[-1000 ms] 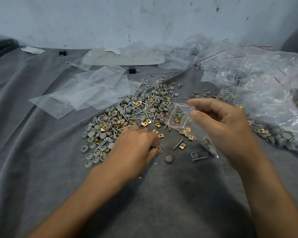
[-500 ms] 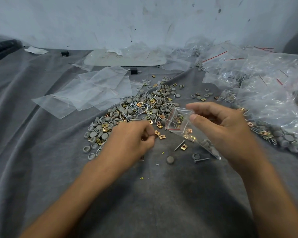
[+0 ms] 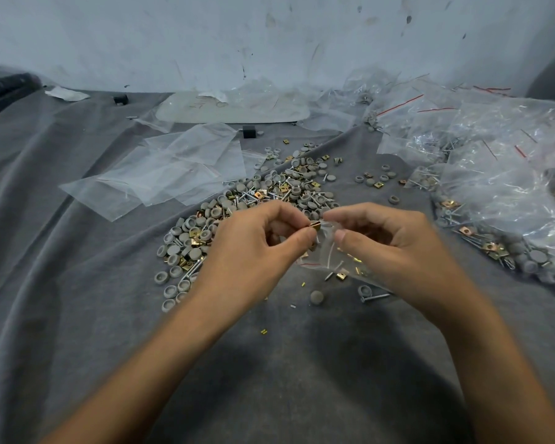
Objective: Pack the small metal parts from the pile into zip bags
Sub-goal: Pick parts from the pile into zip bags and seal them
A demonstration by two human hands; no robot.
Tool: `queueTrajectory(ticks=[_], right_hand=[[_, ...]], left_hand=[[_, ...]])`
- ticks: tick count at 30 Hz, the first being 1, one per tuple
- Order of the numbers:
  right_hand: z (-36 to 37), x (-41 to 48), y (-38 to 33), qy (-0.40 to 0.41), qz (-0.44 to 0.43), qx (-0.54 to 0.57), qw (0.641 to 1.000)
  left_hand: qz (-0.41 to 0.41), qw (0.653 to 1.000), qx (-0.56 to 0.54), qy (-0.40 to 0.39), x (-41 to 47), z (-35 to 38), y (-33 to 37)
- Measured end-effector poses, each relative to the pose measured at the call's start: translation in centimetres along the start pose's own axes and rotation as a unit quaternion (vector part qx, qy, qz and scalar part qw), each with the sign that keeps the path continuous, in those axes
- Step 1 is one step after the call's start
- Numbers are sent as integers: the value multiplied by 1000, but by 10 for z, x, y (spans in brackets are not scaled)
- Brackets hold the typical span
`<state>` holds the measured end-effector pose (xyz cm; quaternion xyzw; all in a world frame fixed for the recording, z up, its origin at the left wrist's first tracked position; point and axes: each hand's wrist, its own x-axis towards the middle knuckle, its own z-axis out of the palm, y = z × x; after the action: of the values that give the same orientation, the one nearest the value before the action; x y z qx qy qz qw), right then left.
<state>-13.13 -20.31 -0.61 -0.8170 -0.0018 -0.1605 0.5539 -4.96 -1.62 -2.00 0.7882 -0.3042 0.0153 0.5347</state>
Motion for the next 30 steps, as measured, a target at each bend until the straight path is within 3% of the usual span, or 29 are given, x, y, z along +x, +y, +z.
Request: queueTrajectory(ticks=[14,18,22,30], right_hand=[[-9,2,5,92,-22,40,995],[-11,3,7,119,-29,48,991],[-12,3,8,115,-30,47,992],[-13,3,9,104,-24,43,993]], left_hand=[[19,995,94,28,4,-6,-10],[25,966,256,-35,7,-2,-23],[51,902,411,-120,9,12,-33],[73,865,476,-139,7,21,-31]])
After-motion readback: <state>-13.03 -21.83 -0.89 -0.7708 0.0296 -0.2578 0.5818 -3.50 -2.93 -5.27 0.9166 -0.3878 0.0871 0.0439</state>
